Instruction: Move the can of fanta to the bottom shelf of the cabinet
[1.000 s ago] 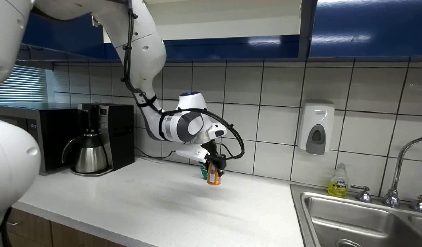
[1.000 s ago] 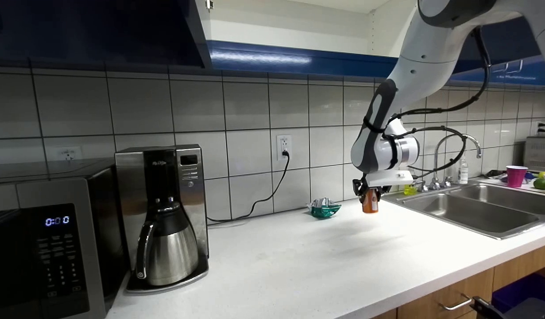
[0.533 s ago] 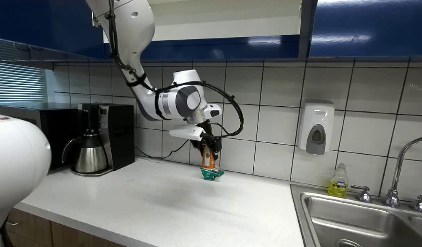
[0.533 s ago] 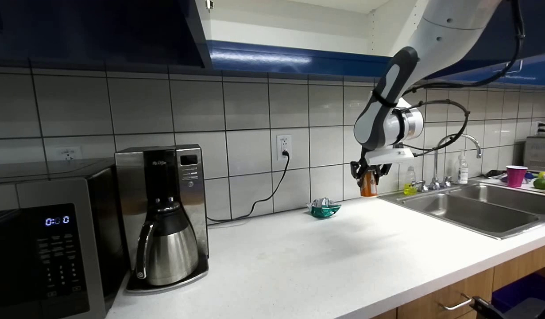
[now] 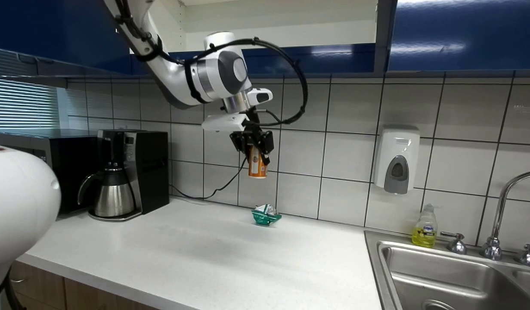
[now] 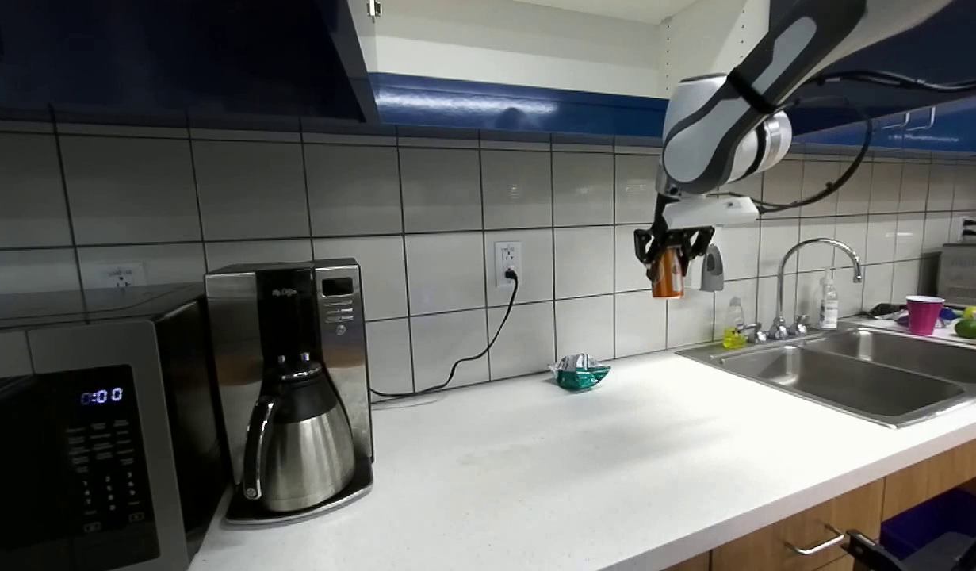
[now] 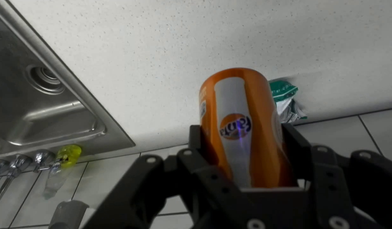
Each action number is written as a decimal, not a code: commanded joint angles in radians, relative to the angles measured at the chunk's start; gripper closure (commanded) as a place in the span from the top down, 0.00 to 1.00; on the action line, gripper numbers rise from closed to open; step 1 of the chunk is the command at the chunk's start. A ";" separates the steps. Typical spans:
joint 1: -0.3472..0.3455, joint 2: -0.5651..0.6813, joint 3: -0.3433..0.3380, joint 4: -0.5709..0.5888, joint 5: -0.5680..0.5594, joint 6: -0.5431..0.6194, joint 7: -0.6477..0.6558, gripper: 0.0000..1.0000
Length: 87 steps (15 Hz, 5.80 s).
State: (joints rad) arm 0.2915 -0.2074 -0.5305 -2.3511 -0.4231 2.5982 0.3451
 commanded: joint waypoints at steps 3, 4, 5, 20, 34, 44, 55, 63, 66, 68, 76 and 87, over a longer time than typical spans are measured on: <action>-0.268 -0.186 0.354 0.005 0.098 -0.154 -0.019 0.38; -0.288 -0.206 0.388 0.015 0.124 -0.171 -0.025 0.38; -0.305 -0.221 0.414 0.021 0.145 -0.180 -0.029 0.38; -0.332 -0.313 0.508 0.320 0.299 -0.452 -0.116 0.38; -0.329 -0.108 0.538 0.773 0.298 -0.630 -0.108 0.38; -0.317 0.181 0.526 1.143 0.285 -0.753 -0.091 0.38; -0.311 0.366 0.503 1.361 0.282 -0.849 -0.090 0.75; -0.318 0.388 0.493 1.400 0.302 -0.877 -0.105 1.00; -0.321 0.354 0.488 1.353 0.316 -0.863 -0.119 1.00; -0.321 0.332 0.486 1.323 0.318 -0.852 -0.127 1.00; -0.321 0.281 0.468 1.259 0.339 -0.855 -0.183 1.00; -0.311 0.135 0.464 1.052 0.355 -0.812 -0.259 1.00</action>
State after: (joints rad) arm -0.0176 0.0189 -0.0657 -1.1783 -0.0978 1.7573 0.1364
